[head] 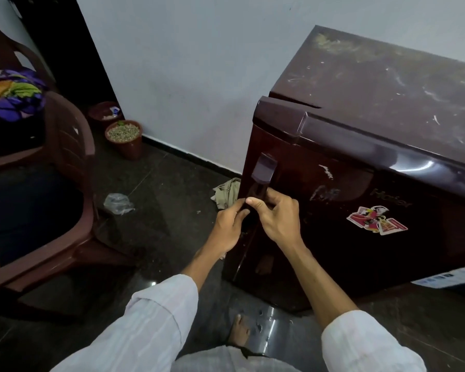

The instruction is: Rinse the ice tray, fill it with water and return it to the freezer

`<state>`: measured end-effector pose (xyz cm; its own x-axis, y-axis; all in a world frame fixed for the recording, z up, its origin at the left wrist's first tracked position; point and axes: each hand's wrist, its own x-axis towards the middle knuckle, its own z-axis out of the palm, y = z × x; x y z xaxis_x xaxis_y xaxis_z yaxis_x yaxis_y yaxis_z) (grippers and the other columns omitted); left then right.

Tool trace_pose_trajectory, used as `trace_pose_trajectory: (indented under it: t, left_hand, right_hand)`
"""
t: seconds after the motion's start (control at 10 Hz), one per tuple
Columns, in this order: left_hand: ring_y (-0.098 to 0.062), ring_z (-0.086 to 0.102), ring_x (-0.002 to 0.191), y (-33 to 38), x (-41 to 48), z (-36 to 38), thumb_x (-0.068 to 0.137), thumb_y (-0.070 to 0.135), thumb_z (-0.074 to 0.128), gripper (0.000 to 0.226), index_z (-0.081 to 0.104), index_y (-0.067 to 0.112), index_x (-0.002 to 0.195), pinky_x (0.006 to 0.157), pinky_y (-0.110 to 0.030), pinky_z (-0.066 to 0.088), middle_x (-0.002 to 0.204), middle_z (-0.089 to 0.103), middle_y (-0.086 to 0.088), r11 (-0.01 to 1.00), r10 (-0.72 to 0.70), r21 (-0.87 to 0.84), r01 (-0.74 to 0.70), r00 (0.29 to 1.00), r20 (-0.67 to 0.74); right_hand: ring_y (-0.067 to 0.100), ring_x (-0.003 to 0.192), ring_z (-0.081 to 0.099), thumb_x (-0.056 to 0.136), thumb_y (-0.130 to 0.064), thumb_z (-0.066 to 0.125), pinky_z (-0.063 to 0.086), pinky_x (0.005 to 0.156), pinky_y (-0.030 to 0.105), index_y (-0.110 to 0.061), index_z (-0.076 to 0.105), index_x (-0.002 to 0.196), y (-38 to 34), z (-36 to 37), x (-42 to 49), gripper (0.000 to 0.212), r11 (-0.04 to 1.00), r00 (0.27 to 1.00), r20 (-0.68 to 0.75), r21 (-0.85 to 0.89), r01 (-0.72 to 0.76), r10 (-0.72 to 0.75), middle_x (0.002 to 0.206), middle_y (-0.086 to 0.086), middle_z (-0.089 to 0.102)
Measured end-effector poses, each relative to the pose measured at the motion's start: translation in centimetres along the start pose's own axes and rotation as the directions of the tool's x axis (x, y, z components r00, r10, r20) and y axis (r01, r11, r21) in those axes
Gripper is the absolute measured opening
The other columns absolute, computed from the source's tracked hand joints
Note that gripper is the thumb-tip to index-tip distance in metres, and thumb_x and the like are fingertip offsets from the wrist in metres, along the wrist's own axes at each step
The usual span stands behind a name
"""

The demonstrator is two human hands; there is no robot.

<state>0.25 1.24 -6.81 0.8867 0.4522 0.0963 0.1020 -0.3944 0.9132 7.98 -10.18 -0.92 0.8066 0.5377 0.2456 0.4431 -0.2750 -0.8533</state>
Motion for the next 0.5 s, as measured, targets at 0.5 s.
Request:
trace_pose_trajectory:
  t: [0.5]
  left_hand:
    - [-0.014,0.066,0.107,-0.5,-0.7,-0.5,0.103,0.014,0.051,0.032,0.059,0.009,0.134,0.09,-0.019,0.053,0.115,0.069,-0.001,0.998,0.069,-0.002,-0.069,0.998,0.003]
  right_hand:
    - [0.001,0.079,0.071,0.095,-0.023,0.068,0.056,0.07,0.017,-0.016,0.072,0.098,-1.8,2.2,-2.1,0.008,0.998,0.982,-0.176,0.029,-0.059,0.063,0.084,-0.013,0.072]
